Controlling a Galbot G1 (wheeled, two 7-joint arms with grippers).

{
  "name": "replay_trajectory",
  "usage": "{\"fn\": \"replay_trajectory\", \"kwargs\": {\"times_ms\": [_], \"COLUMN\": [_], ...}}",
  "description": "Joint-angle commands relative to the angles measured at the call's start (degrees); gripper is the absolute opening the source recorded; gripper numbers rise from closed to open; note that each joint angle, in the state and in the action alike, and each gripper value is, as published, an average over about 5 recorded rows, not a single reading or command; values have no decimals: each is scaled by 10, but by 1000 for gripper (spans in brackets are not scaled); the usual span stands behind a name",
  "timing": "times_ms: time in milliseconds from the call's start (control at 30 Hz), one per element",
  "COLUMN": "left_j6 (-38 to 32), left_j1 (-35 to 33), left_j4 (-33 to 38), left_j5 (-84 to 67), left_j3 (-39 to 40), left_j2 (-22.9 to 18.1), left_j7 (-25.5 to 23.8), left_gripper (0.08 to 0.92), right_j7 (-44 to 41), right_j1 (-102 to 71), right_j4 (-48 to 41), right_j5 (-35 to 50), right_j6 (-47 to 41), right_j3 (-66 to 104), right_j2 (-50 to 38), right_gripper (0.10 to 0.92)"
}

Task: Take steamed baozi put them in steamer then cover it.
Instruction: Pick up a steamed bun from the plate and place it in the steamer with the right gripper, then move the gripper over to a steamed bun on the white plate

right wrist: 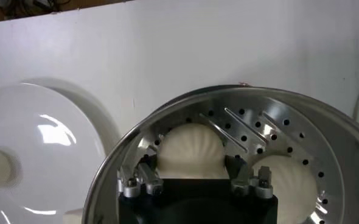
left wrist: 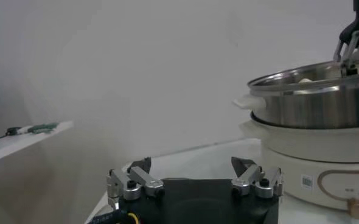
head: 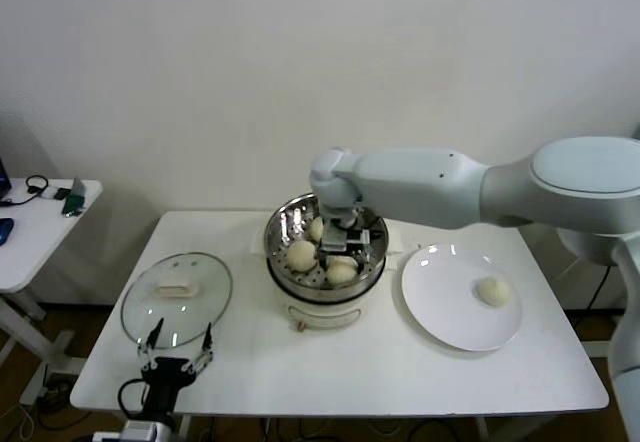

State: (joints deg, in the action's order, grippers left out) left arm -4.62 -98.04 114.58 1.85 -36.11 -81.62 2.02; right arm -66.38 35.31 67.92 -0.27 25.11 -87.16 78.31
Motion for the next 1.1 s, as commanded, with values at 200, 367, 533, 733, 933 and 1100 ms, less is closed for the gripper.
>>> {"fn": "replay_trajectory", "kwargs": {"times_ms": [200, 367, 533, 733, 933, 1100], "left_j6": [0, -5, -7, -6, -7, -5], "left_j1": [3, -4, -6, -2, -1, 2], "left_j4": [-2, 0, 1, 2, 1, 1], "left_j5": [0, -2, -9, -16, -16, -11], "left_j3": [7, 7, 4, 0, 3, 6], "left_j2": [2, 3, 7, 12, 12, 11], "left_j7": [0, 0, 0, 1, 1, 1], "left_gripper": [823, 823, 823, 823, 823, 823], "right_j7": [-21, -39, -45, -33, 14, 30], "right_j1": [19, 68, 110, 146, 151, 91], "right_j4": [9, 27, 42, 38, 38, 24], "right_j5": [3, 27, 45, 97, 177, 179], "right_j6": [19, 20, 15, -68, -188, -277], "right_j3": [31, 32, 30, -1, -72, -68], "right_j2": [-16, -56, -114, -206, -297, -371], "right_gripper": [822, 823, 823, 823, 823, 823]}}
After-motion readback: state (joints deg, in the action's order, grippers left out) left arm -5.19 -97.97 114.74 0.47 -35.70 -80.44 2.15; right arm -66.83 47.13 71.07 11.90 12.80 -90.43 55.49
